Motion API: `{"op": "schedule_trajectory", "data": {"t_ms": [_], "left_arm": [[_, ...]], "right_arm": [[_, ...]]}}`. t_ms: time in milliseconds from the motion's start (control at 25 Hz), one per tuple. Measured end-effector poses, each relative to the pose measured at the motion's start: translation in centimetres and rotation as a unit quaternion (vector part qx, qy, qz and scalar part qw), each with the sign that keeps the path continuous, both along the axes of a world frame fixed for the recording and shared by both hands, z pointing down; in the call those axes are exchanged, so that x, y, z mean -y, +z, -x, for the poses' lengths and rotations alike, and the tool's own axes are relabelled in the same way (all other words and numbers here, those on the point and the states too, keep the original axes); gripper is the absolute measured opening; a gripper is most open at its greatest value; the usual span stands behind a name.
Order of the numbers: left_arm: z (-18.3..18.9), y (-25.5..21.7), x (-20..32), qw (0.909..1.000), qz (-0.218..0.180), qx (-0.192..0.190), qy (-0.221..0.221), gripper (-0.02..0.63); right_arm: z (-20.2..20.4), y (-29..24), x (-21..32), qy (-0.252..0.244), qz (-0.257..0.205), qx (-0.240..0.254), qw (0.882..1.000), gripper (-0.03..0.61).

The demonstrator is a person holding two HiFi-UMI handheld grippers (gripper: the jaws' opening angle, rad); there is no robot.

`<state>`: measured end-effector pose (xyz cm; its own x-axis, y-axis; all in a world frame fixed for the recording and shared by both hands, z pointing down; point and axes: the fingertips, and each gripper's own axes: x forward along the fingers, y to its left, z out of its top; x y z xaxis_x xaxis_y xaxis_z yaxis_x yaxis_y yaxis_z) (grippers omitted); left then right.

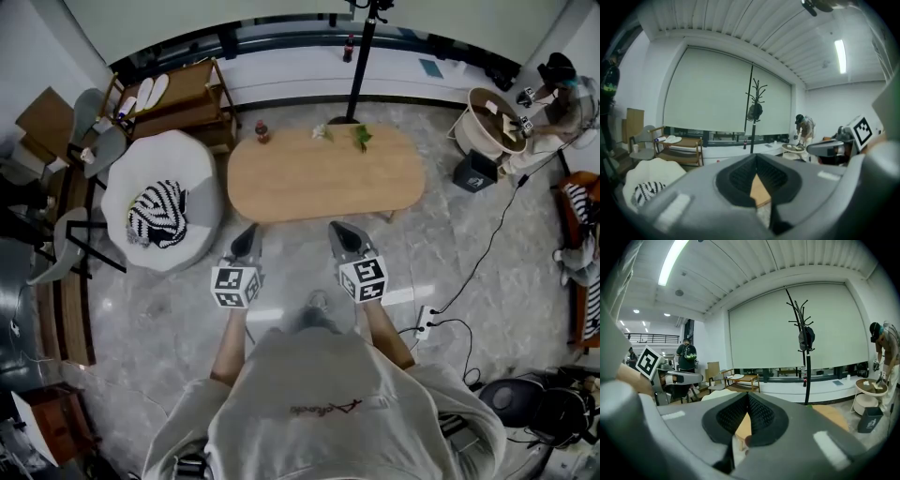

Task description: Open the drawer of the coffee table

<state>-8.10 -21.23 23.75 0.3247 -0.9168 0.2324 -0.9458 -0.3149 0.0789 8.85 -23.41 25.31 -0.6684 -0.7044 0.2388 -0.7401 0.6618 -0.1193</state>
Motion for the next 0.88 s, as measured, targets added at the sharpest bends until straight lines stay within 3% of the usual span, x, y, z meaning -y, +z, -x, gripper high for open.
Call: {"op": "schedule_trajectory", "data": {"t_ms": [440, 880], "left_arm": [[1.7, 3.0, 3.3, 0.9994, 0.029, -0.009, -0.016, 0.003], [7.8, 8.6, 8.6, 0.9966, 0.069, -0.045, -0.001, 0.003]], "right_arm": [[1.7, 2.8, 3.9, -0.016, 0.029, -0.011, 0.999, 0.005], [7.9, 7.3, 8.2, -0.011, 0.077, -0.052, 0.996, 0.005]]}}
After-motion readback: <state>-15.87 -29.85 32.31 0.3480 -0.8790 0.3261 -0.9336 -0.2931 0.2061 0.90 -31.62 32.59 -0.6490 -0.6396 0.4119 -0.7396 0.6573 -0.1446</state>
